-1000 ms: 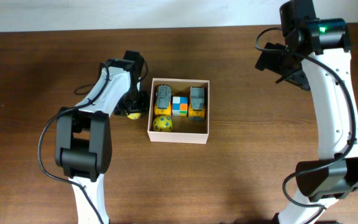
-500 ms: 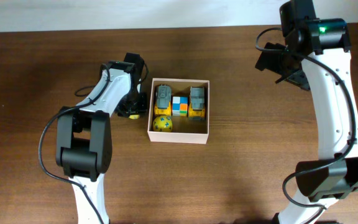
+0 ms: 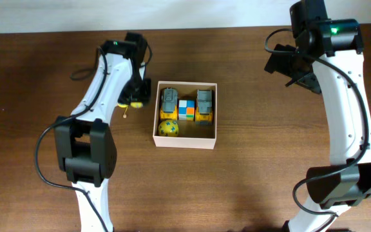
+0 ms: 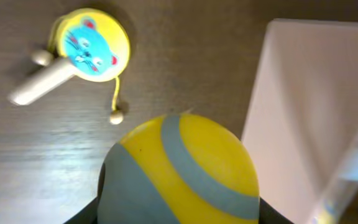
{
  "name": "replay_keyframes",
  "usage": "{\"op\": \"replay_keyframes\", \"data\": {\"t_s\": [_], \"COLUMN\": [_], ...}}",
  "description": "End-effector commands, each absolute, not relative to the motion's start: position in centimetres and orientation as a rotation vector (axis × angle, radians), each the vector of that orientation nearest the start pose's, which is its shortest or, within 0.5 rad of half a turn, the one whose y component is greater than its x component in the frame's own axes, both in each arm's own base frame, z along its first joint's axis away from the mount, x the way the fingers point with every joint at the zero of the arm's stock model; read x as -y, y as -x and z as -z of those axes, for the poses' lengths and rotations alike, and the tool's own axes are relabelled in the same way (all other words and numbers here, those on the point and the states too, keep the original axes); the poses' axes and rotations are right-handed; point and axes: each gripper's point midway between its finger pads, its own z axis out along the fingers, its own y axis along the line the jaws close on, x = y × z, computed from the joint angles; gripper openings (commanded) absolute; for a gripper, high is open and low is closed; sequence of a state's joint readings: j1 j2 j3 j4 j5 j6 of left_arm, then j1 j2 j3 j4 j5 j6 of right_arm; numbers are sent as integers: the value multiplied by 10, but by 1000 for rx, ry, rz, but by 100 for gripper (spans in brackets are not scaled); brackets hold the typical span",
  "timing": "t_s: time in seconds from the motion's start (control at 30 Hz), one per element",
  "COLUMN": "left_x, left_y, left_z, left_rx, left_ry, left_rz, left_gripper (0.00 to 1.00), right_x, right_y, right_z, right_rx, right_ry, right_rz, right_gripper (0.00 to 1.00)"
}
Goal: Pack container
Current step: 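Lift the yellow-grey ball and carry it into the box front right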
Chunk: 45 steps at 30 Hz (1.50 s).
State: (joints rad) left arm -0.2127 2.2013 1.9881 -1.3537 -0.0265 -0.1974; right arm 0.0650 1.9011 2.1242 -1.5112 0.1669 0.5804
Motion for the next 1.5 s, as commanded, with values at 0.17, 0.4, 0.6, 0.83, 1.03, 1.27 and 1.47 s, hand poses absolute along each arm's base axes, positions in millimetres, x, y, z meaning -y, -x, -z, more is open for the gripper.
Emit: {"op": "replay_keyframes", "data": {"t_s": [0.17,0.4,0.6,0.83,1.03,1.27,1.47], "left_x": [102,160,203,233,245,247,247], "left_y": [-424,-394,-368,-343,-337,-336,-337], "left_z": [-160,-168,-168,-165,-164,-163,-162], "left_rx": [-3057,-3031,-2965,-2892,-2849,-2847,-2845], "left_ry": [-189,-643,-980,-1253,-1337,-1342,-1341], "left_rz": [97,367,366,249,236,236,236], "left_gripper": [44,44,44,44,44,58,66], "right_x": [5,5,5,5,5,5,5], "right_y": [-400,-400,-400,-400,-400,-400,-400], "right_z": [-247,-247,-247,-247,-247,-247,-247], "right_rx": [-2697,-2697,-2697,-2697,-2697,-2697,-2697], "right_ry": [-774,-774,-774,-774,-774,-774,-774], "right_rz": [91,91,91,91,91,91,91], "right_gripper": [99,99,99,99,99,99,99]}}
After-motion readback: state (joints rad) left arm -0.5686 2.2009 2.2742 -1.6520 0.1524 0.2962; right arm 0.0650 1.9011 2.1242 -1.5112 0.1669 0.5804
